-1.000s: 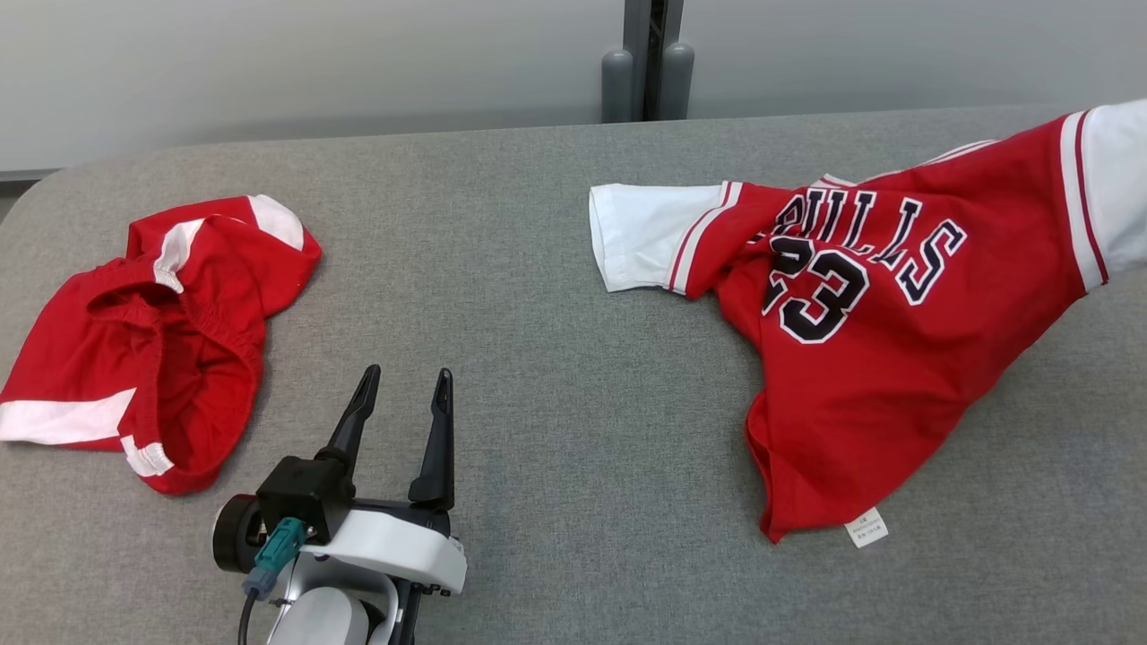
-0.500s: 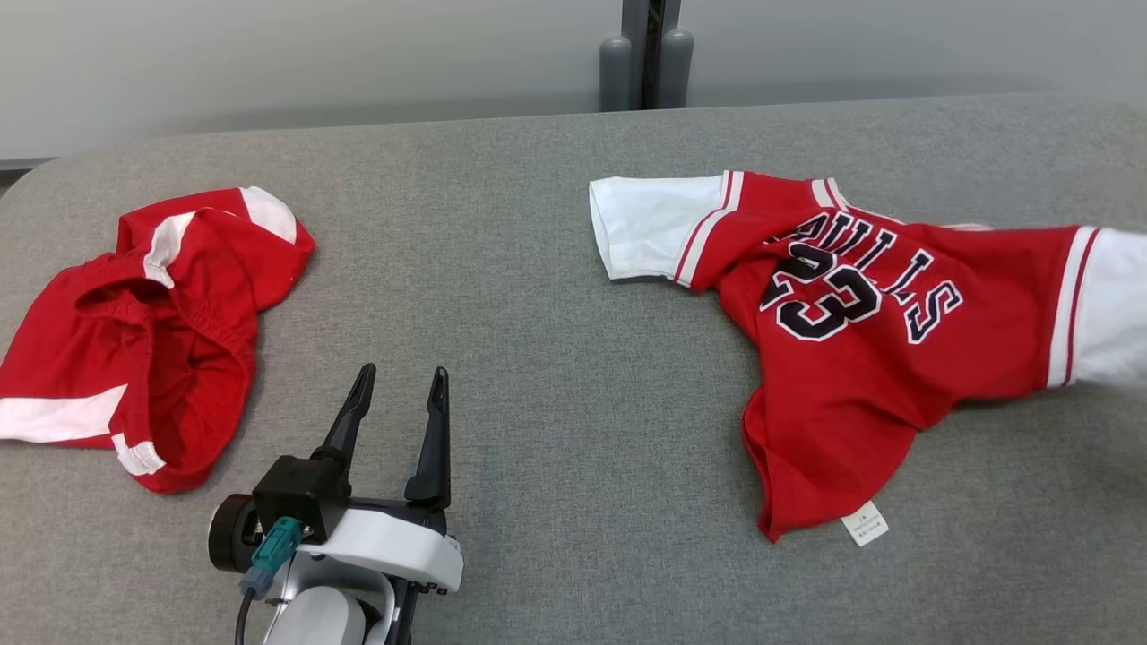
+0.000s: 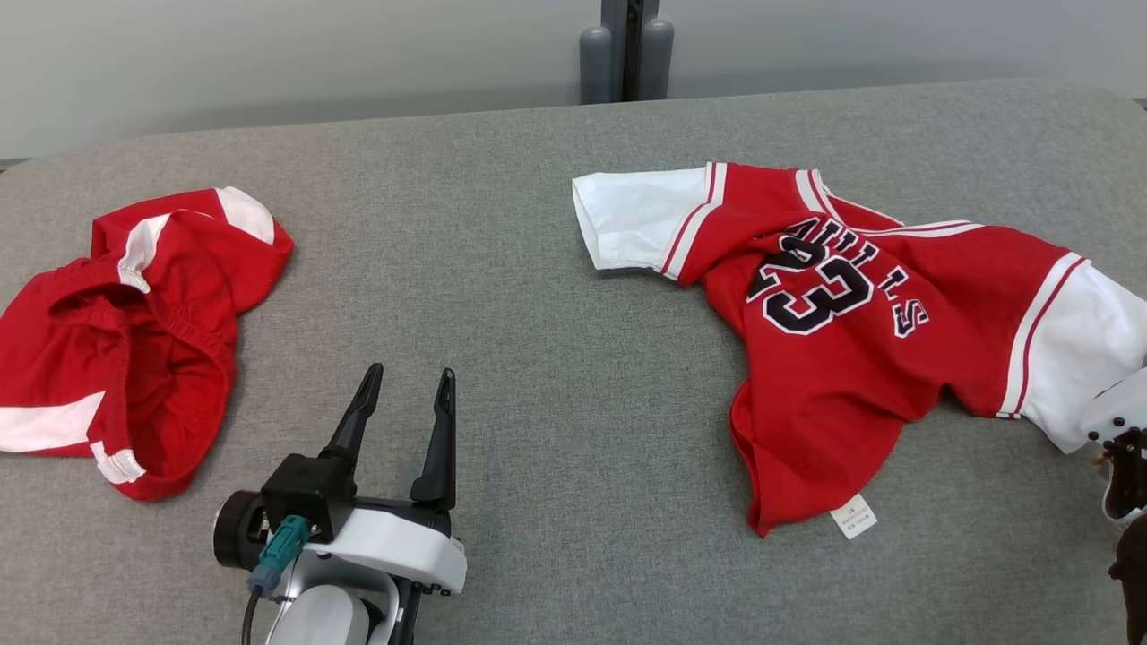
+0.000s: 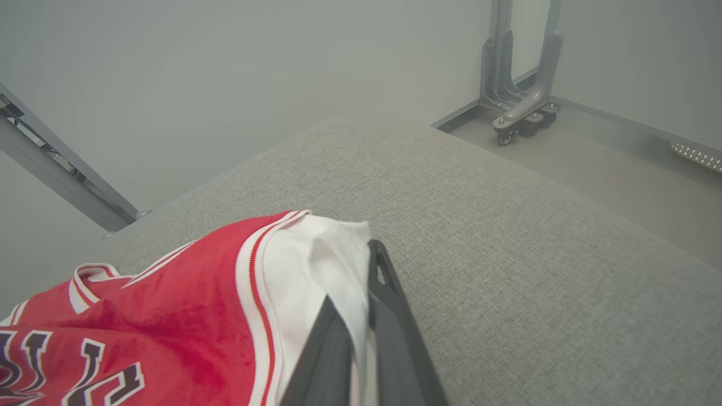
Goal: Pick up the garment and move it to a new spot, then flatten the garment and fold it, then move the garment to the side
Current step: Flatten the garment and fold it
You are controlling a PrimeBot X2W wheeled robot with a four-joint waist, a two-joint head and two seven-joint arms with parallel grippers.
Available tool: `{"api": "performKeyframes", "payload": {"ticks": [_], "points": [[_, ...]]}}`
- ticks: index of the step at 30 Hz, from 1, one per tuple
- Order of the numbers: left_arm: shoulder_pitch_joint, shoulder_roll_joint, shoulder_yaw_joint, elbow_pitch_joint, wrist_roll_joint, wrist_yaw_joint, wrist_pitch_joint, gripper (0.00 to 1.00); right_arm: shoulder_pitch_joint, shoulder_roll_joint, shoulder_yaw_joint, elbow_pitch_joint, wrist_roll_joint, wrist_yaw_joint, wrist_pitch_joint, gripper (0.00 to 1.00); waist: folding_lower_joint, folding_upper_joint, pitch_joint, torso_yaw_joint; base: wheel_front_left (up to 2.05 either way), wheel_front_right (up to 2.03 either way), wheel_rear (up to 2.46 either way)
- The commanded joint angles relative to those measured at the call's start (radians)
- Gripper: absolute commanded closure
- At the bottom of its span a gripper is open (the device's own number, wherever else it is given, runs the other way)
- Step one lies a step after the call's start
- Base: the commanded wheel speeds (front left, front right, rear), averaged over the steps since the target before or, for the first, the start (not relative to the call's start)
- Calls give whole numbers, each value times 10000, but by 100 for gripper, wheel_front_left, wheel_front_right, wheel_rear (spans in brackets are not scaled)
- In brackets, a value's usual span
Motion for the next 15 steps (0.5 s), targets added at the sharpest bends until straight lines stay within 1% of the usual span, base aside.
{"api": "performKeyframes", "payload": {"ticks": [1,15], "points": [[-113,39,-20,15,25,-54,-16,0,124,-50,-44,23,-96,18,-74,100,0,-1,4,4,0,0,0],[-202,39,-170,30,-98,-47,-16,0,117,-63,-268,43,-355,18,-84,100,0,-1,62,123,0,0,0]]}}
